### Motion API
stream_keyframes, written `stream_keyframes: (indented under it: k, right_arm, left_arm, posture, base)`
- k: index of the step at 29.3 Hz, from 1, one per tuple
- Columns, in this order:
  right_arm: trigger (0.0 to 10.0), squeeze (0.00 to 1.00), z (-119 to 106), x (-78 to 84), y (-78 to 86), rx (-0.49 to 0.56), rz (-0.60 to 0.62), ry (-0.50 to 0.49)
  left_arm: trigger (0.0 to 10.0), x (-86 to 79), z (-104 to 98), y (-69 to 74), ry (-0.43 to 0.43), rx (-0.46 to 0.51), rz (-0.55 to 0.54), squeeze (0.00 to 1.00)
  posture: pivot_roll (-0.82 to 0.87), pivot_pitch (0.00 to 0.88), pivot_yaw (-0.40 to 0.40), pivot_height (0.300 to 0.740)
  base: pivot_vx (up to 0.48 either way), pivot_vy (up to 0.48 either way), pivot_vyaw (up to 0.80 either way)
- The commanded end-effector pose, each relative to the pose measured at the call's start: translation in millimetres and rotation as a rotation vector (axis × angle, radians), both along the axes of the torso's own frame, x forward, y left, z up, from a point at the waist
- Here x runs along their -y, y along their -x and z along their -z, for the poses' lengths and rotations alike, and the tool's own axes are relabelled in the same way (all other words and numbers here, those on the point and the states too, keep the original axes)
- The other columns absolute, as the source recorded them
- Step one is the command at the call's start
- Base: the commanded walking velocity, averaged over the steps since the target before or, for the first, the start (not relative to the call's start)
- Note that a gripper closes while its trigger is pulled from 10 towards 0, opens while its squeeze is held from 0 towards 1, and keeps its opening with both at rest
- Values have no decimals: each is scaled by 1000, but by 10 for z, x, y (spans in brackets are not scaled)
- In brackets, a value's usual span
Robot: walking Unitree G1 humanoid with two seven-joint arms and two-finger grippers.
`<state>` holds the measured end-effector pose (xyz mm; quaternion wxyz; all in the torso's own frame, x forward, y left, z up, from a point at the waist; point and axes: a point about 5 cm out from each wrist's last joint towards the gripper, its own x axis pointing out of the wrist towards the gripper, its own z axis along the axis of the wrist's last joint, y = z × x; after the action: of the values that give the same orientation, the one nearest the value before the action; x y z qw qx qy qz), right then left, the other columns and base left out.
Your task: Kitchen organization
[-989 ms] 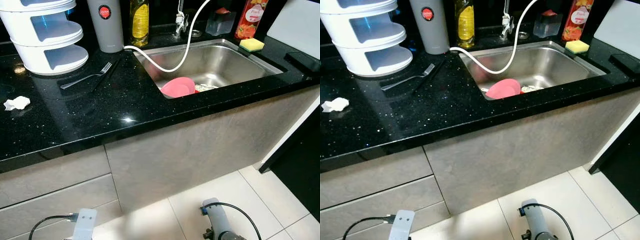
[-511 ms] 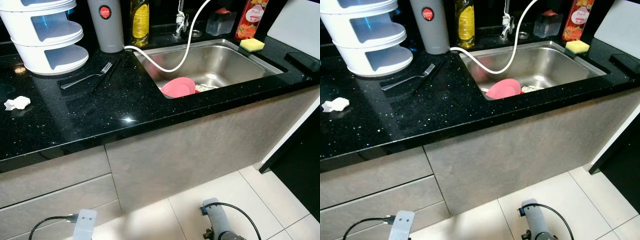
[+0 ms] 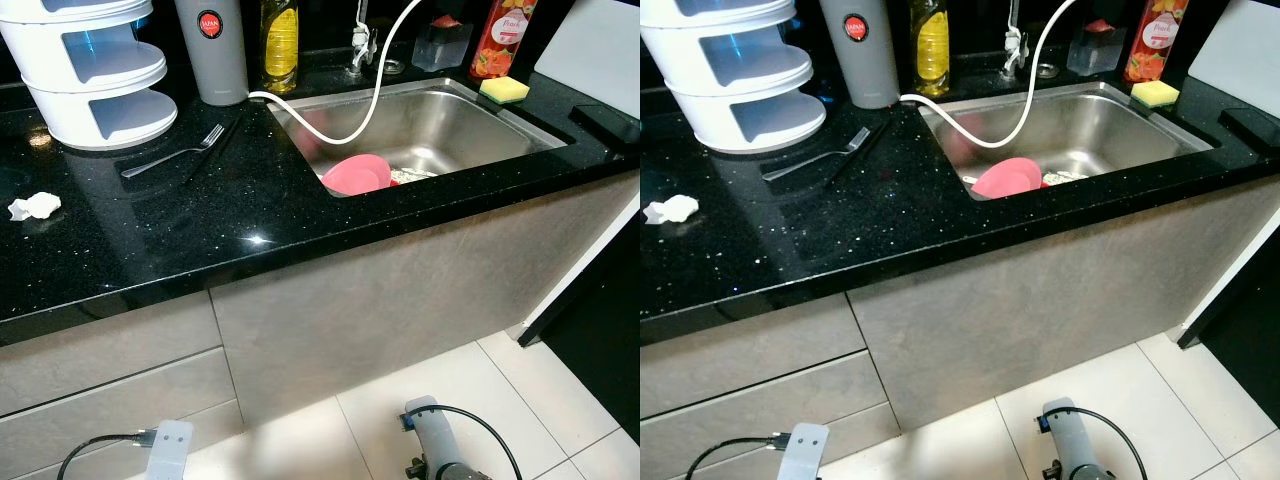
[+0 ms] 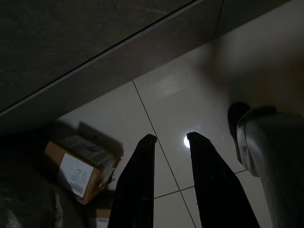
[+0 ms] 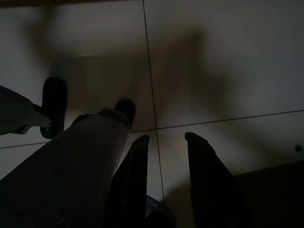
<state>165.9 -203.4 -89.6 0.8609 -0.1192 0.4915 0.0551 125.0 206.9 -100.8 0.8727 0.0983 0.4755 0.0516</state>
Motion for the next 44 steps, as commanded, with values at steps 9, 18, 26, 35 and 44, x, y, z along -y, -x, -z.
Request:
stream_keyframes:
  k: [9,18,26,35,44]
  right_arm:
    - [10000,0,21,-28,35,-16,-4,-3]
    - [10000,0,22,-2,49,-19,-5,2]
    - [10000,0,24,2,56,-20,-6,3]
    - [10000,0,24,16,61,-21,-3,4]
    - [10000,0,33,29,89,-28,-1,6]
  left_arm:
    - [10000,-15,-9,-21,-13,2,13,0]
    - [10000,-26,-14,-27,-15,7,13,0]
    - [10000,-35,-13,-29,-16,-1,12,0]
    - [10000,-47,-6,-9,-17,-14,11,0]
    - [10000,-49,4,23,-15,-24,9,0]
  posture:
    - [-26,0,-4,740]
    - [-24,0,-6,740]
    - [-24,0,-5,740]
    - [-24,0,-5,740]
    - [-25,0,-4,740]
  base:
    - [0,0,0]
    - [0,0,0]
    - [0,0,0]
    - [0,0,0]
    - [0,0,0]
